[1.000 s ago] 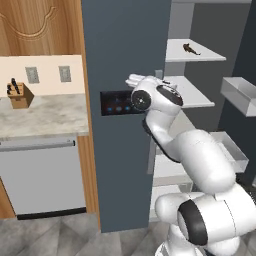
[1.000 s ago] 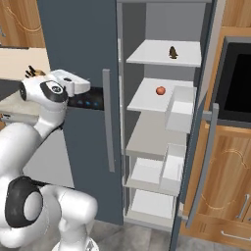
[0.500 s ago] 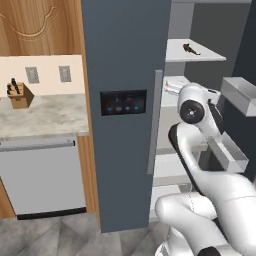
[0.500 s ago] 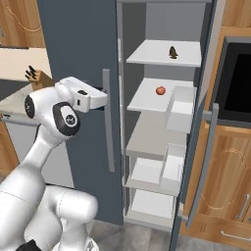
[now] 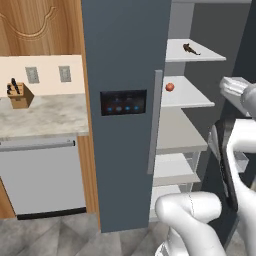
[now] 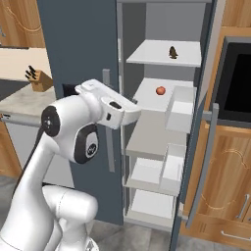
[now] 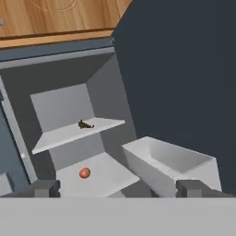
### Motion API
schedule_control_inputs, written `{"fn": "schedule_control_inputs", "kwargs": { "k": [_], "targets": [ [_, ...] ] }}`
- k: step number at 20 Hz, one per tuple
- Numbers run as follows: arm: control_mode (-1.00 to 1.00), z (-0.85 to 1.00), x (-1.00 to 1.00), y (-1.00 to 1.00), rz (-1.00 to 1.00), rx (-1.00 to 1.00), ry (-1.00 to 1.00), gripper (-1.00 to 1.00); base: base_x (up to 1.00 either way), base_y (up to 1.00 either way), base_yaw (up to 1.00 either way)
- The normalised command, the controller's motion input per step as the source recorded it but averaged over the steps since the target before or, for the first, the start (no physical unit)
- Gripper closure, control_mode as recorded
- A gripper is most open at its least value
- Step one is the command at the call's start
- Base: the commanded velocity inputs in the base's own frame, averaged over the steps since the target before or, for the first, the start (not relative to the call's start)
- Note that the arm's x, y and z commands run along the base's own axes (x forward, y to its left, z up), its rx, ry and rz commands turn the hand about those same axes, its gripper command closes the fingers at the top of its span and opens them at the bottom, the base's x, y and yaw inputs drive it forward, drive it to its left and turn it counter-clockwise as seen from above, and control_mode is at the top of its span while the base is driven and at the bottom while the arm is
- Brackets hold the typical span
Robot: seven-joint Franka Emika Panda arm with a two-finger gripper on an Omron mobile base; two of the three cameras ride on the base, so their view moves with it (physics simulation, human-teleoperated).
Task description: Pick up the frozen fish from the freezer, place it on any shelf in the fridge, and close the fridge and freezer doors when done.
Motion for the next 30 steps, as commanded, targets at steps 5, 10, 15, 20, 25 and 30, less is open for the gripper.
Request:
{"fn": "schedule_control_inputs", "kwargs": {
  "k": [5, 10, 15, 20, 25, 30],
  "targets": [
    [-1.0, 0.2, -1.0, -1.0, 0.0, 0.1, 0.19, -1.0, 0.0, 0.0, 0.0],
    [-1.0, 0.02, -0.93, -1.0, -0.04, 0.11, 0.48, -1.0, 0.0, 0.0, 0.0],
    [-1.0, -0.13, -0.04, -1.0, -0.01, 0.18, 0.23, -1.0, 0.0, 0.0, 0.0],
    [-1.0, -0.69, 0.06, -0.58, 0.0, 0.02, -0.04, -1.0, 0.0, 0.0, 0.0],
    [-1.0, -0.76, 0.09, -0.5, 0.0, 0.02, -0.18, -1.0, 0.0, 0.0, 0.0],
    [-1.0, -0.39, 0.45, -0.37, 0.0, 0.0, -0.03, -1.0, 0.0, 0.0, 0.0]
  ]
}}
